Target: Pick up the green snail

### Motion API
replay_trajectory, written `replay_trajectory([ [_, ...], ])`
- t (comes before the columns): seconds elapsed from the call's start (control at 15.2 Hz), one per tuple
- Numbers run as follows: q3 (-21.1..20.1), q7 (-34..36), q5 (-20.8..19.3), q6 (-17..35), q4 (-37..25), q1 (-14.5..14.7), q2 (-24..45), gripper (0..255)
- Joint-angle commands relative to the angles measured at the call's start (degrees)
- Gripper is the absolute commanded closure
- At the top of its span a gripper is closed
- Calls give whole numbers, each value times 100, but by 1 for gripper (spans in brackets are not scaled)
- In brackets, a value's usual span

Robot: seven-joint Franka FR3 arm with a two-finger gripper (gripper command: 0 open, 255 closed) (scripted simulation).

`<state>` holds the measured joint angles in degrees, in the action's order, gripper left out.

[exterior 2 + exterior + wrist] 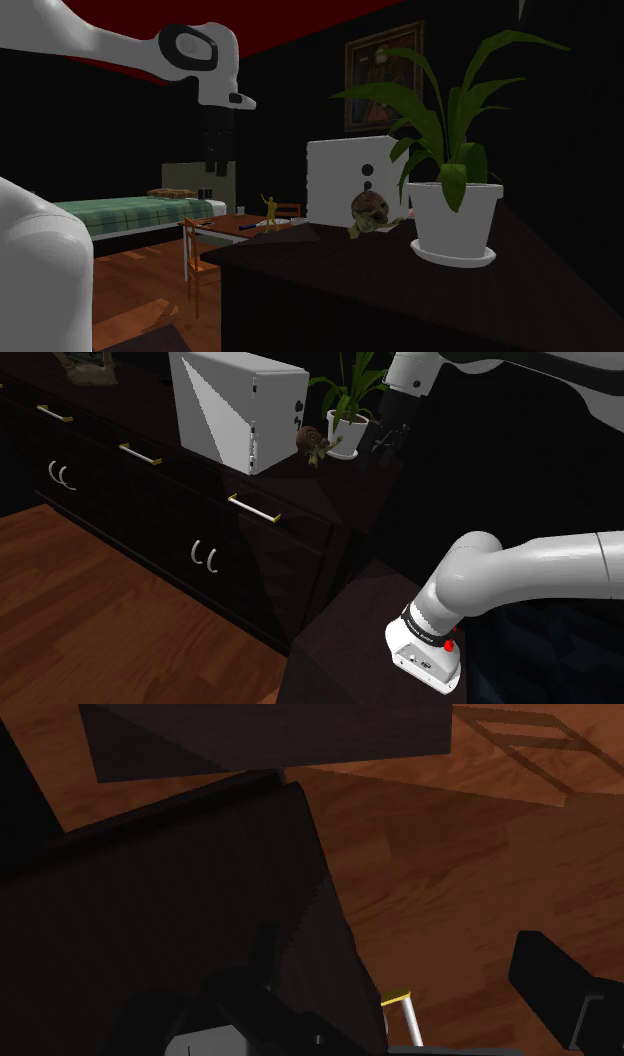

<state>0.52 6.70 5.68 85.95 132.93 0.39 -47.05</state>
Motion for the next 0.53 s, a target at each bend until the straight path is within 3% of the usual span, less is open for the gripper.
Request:
replay_trajectory([
  [0.0,0,0,0,0,0,0,0,0],
  [0.46,1133,-2031,-638,196,-463,198,837,0],
])
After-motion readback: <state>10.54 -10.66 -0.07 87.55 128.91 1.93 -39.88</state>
